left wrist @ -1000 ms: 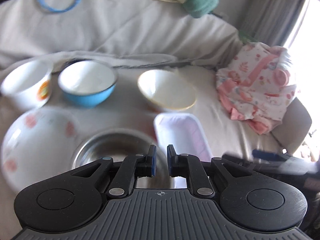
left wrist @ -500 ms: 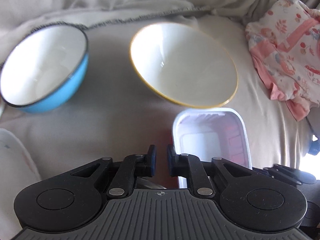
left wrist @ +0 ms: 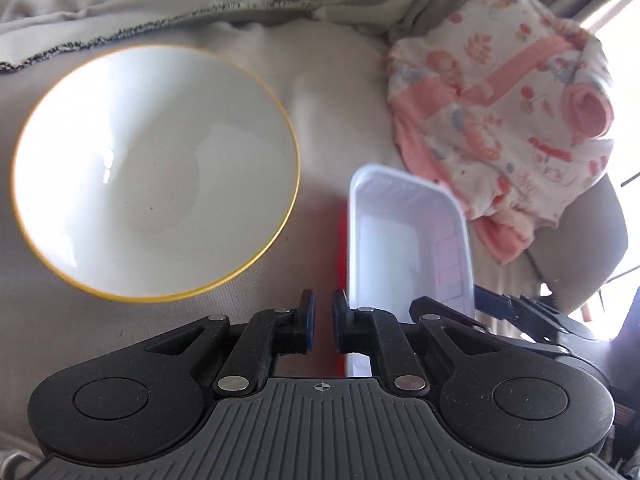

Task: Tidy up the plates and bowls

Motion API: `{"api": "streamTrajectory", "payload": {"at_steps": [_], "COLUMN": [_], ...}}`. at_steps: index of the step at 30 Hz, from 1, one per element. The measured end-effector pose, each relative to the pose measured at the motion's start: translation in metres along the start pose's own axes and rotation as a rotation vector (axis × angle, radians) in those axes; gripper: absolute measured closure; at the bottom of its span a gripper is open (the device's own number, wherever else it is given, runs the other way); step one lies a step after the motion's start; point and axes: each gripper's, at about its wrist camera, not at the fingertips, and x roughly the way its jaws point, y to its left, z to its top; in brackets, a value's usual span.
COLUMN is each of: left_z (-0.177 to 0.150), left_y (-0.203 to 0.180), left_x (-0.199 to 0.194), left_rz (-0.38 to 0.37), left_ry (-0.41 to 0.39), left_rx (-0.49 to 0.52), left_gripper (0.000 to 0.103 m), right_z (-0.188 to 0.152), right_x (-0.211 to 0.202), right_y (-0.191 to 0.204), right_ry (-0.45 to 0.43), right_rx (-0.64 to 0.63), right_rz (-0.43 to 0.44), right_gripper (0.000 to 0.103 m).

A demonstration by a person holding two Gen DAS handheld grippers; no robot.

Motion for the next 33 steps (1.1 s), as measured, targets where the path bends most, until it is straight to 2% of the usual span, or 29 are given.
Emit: {"api": "streamTrajectory", "payload": {"at_steps": [1,4,7,11,13,15,17,20,23,26,33], "left_z": [-0.005,-0.023,-0.049,-0.094,-0.117,-0.138,-0.154,-0.171,-0.178,-0.180,-0.180], "left_y": [0.002,0.017,0.039,0.077,0.097,0.120,0.135,0.147,0.145,0.138,0.132], "left_x": [-0.013,-0.063,-0.113,-0.170,-0.191,-0.206,-0.209,-0.208,-0.204,-0.202,-0.202], "left_rz": [-0.014,-0.008,0.066,0.205,0.257,0.284,0.283,0.260,0.245,0.272,0.364], "left_ry": [-0.021,-0.116,-0.220,-0.331,-0.361,-0.385,-0.383,-0.382,-0.404,-0.398,-0.406], "left_rx": [0.003,0.005,-0.016,-0.087,-0.145,-0.219,-0.281,-0.311,-0.318,-0.312,-0.306], "left_gripper": [0.091,0.091,0.091,0.091,0.091,0.091,0.091,0.091,0.091,0.091,0.091], "right_z": [-0.003,-0.011,-0.017,-0.026,-0.037,-0.050,-0.063,-0.079,-0.089,-0.096,-0.106], "right_x": [-0.003,-0.014,-0.027,-0.039,-0.039,-0.033,-0.022,-0.004,0.006,0.017,0.011], "right_y": [0.000,0.012,0.027,0.063,0.087,0.110,0.132,0.154,0.160,0.158,0.171], "right_ry": [-0.016,-0.064,-0.094,-0.108,-0.077,-0.022,0.036,0.118,0.157,0.207,0.194], "right_rx": [-0.002,-0.026,-0.023,-0.010,-0.003,-0.005,-0.006,0.028,0.034,0.069,-0.021], "right_rz": [-0.033,-0.098,-0.080,0.046,0.135,0.224,0.278,0.301,0.288,0.266,0.234], "right_gripper": [0.026,0.022,0.018,0.014,0.008,0.008,0.008,0.007,0.002,0.000,0.000]}}
